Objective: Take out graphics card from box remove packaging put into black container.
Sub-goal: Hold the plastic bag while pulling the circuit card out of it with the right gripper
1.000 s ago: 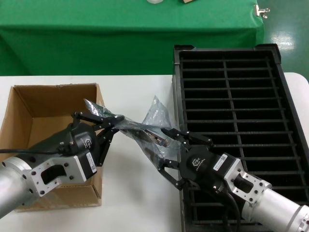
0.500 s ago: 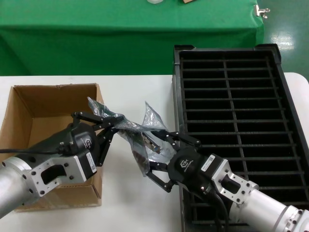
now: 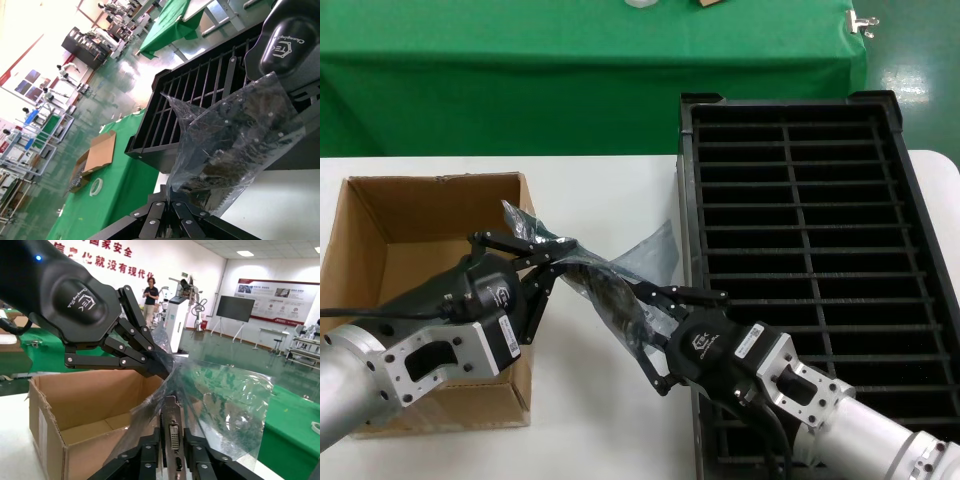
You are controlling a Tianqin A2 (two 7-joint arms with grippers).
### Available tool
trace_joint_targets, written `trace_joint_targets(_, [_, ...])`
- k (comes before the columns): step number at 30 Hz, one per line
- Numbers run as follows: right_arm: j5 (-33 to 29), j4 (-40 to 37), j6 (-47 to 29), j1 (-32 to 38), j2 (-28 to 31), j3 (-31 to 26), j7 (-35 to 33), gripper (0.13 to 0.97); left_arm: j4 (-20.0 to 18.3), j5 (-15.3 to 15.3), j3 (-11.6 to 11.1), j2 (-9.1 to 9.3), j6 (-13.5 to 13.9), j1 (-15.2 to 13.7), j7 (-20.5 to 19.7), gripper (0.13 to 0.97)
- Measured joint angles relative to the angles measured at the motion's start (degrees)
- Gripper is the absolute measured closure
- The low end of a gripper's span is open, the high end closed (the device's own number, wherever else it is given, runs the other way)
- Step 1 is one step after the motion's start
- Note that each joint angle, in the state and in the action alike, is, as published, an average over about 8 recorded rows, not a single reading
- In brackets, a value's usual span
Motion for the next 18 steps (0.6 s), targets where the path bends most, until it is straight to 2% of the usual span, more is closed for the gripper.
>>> trace_joint_targets(5, [-0.19, 0.46, 0.22, -0.28, 0.42, 0.21, 0.50, 0.832, 0.00, 0.00, 0.00, 0.00, 0.00, 0.00, 0.00, 0.958])
trace_joint_targets(13, [-1.06, 2.44, 0.37, -0.82, 2.12, 0.65, 2.49, 0.905, 0.00, 0.00, 0.00, 0.00, 0.00, 0.00, 0.00, 0.958])
trace_joint_targets(18, [-1.97, 6.08, 0.19, -1.59, 4.81, 1.62, 5.97, 0.905, 0.00, 0.00, 0.00, 0.00, 0.00, 0.00, 0.00, 0.958])
